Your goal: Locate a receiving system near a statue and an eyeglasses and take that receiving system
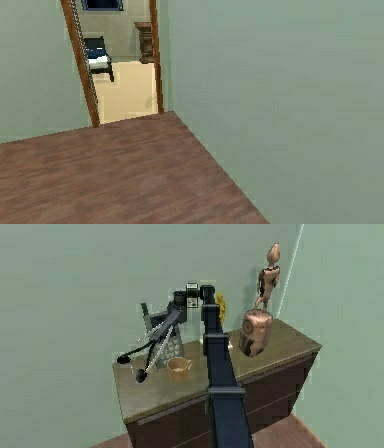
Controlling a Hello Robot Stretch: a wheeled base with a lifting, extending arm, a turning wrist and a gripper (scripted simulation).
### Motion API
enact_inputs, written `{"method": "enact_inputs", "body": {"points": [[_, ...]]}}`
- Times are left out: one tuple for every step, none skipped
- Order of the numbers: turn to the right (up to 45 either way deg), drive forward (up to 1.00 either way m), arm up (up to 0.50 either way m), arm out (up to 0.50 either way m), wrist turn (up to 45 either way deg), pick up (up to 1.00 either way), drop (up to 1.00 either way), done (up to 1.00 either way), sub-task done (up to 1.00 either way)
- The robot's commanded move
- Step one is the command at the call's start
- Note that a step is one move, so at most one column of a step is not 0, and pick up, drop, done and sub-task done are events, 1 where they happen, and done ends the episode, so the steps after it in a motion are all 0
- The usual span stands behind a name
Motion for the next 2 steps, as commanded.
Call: {"method": "enact_inputs", "body": {"points": [[0.0, 0.0, 0.0, 0.0, 45.0, 0.0, 0.0, 0.0, 0.0], [0.0, 0.0, 0.0, 0.0, 42.0, 0.0, 0.0, 0.0, 0.0]]}}
